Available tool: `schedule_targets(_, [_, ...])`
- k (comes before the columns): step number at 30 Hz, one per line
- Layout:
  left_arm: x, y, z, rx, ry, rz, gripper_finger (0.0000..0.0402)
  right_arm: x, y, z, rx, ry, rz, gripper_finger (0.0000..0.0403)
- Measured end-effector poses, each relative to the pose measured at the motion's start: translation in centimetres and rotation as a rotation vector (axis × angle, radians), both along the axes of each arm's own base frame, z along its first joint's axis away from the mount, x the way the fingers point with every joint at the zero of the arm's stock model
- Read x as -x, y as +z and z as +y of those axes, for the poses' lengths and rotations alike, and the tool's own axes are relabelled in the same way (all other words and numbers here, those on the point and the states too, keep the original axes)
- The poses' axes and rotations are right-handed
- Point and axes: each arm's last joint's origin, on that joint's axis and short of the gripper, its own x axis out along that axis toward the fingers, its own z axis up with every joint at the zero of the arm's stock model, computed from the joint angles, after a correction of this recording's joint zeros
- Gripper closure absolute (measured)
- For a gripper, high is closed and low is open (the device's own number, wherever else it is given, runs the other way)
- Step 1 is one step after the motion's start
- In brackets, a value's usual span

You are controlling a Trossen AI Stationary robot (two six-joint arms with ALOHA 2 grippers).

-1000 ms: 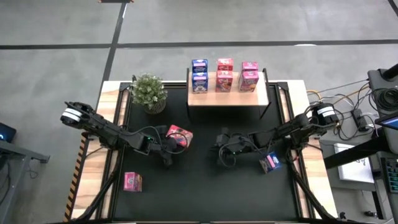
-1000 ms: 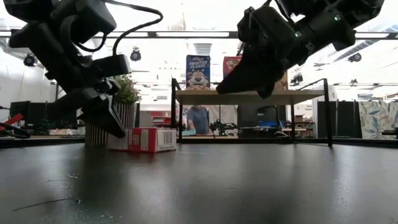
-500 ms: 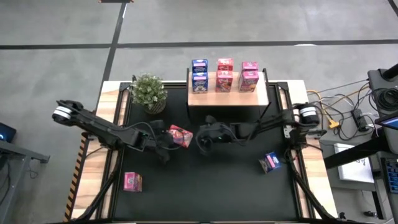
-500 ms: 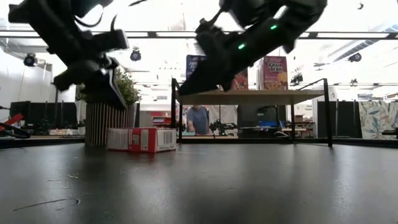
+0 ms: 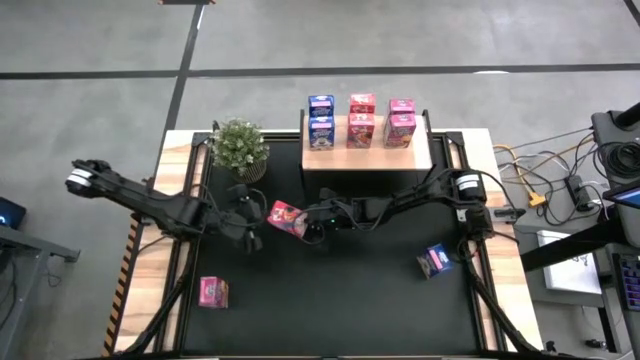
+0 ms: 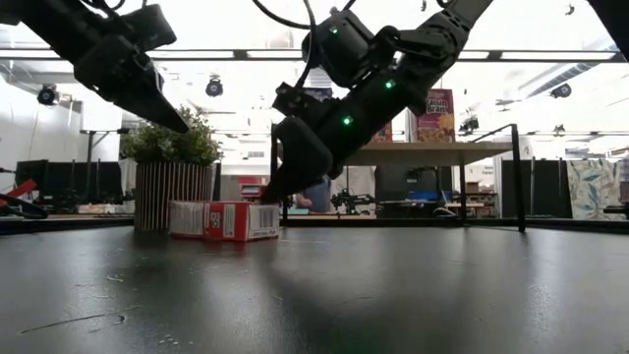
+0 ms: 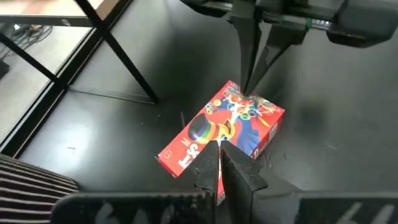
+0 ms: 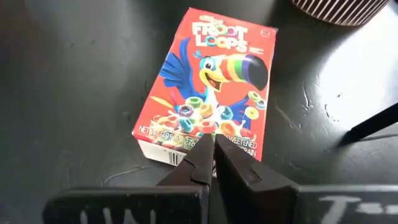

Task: Stack cereal on shelf
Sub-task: Put the red cereal box on the shelf and align it with the other red cereal box on the shelf

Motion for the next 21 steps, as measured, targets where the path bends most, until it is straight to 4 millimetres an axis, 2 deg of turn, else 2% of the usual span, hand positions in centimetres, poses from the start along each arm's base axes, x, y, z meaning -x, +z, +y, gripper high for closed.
schedule_targets(10, [0.5, -0.4, 0.3, 0.021, 0.077, -0.07, 0.0402, 0.5, -0.5, 0.2, -0.01, -0.005, 0.048, 0.0394])
schedule_targets(17, [0.5, -0.7, 0.3, 0.015, 0.098, -0.06, 0.0402, 0.6, -0.5, 0.7, -0.008, 0.001, 0.061, 0.0394])
schedule_targets(21, [0.6, -1.5, 0.5, -0.033, 0.129, 0.002, 0.0402, 0.7, -0.6, 0.7, -0.008, 0.002, 0.065, 0.0394])
